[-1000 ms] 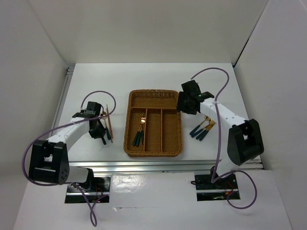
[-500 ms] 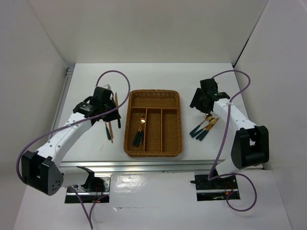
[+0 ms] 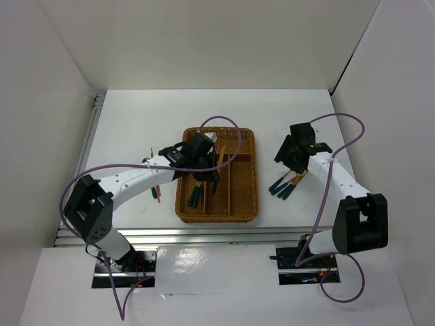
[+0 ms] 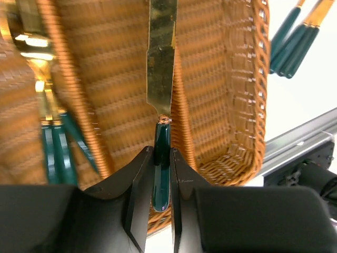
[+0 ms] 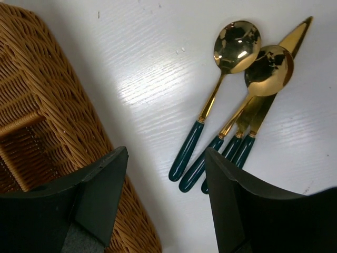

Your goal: Sort the eating utensils into containers

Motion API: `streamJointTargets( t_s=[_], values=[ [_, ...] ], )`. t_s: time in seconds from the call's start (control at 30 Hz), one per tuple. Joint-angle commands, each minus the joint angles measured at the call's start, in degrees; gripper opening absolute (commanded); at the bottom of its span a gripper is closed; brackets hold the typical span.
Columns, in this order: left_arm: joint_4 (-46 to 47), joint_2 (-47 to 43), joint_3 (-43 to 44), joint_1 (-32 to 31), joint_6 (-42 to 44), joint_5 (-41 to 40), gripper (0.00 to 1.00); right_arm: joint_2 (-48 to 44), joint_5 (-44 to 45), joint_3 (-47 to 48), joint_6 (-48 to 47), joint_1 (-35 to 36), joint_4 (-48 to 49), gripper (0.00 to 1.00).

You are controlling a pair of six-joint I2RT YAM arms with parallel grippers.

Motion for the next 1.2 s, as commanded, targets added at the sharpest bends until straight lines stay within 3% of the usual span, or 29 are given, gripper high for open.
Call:
streamJointTargets(
  t_s=[0.0, 0.27, 0.6, 0.87, 1.0, 1.17],
  values=[
    [4.9, 0.1, 0.8, -1.8, -4.1, -1.4, 0.21, -3.4, 2.0, -1.3, 1.8, -0.6, 0.5, 0.68],
    [6.6, 3.8, -2.1, -6.1, -10.9, -8.2, 0.24, -5.0, 4.7, -2.4, 1.8, -0.6, 0.0, 0.71],
    [6.0, 7.4, -3.3, -6.7, -12.2, -10.5, 0.25, -2.8, 5.5, -4.5, 2.3, -0.6, 0.5, 0.71],
    [4.7, 9.5, -2.2, -6.7, -11.1, -10.5, 0.38, -2.2, 5.5, -5.0, 2.8, -0.6, 1.1, 0.68],
    [2.6, 9.5, -1.6, -6.7, -11.1, -10.5, 0.57, -2.8, 5.5, -5.6, 2.8, -0.6, 0.6, 0.68],
    [-0.7, 4.9, 1.2, -6.7, -8.4, -12.4, 0.71, -4.4, 5.5, -6.7, 3.9, -0.6, -0.7, 0.68]
  ],
)
